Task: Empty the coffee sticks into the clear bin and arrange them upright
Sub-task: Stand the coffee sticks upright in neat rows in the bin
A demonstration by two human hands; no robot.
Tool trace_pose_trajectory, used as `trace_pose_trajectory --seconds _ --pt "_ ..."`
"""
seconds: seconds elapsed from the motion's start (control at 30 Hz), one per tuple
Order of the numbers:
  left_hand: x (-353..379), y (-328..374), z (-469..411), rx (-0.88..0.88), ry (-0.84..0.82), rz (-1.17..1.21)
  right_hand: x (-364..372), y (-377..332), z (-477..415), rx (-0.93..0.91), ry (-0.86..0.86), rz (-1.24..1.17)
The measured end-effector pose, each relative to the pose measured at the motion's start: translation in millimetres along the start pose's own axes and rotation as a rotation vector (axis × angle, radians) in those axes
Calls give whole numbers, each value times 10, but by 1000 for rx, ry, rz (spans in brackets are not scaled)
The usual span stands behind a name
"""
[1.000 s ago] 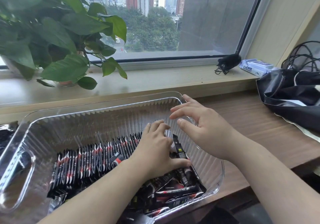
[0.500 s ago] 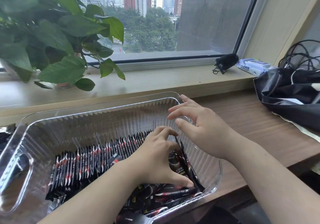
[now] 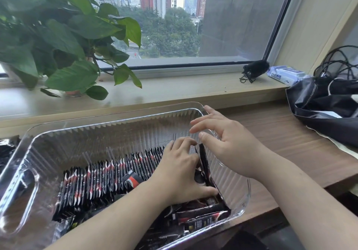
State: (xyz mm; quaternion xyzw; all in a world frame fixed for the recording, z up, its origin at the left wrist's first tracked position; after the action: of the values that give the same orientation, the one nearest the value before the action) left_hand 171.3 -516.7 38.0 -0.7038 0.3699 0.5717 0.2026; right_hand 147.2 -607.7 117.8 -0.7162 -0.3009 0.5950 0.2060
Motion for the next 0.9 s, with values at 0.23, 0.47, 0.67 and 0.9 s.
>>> trace_pose_trajectory --seconds 0.23,0.47,0.67,0.9 --pt "29 -270 -81 -130 48 47 1 1 -2 -4 3 6" --pt "68 -228 -84 -65 -51 79 -4 -10 5 -1 -5 7" --pt "-8 -237 -91 44 -66 114 -6 -21 0 -4 7 0" --pt "96 -137 -70 175 -261 -26 3 -25 6 -2 6 -6"
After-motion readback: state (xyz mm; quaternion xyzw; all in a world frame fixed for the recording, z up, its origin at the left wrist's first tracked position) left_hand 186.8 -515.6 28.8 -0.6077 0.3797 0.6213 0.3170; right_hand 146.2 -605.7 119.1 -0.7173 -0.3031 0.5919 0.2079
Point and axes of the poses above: each hand's wrist, its own z-axis away from the middle knuckle, its own x-axis out of the palm, y = z × x, the point moved 8 cm from there along -z, towards the middle knuckle, and after that the axes turned 2 degrees about -z, right-handed, at the moved point
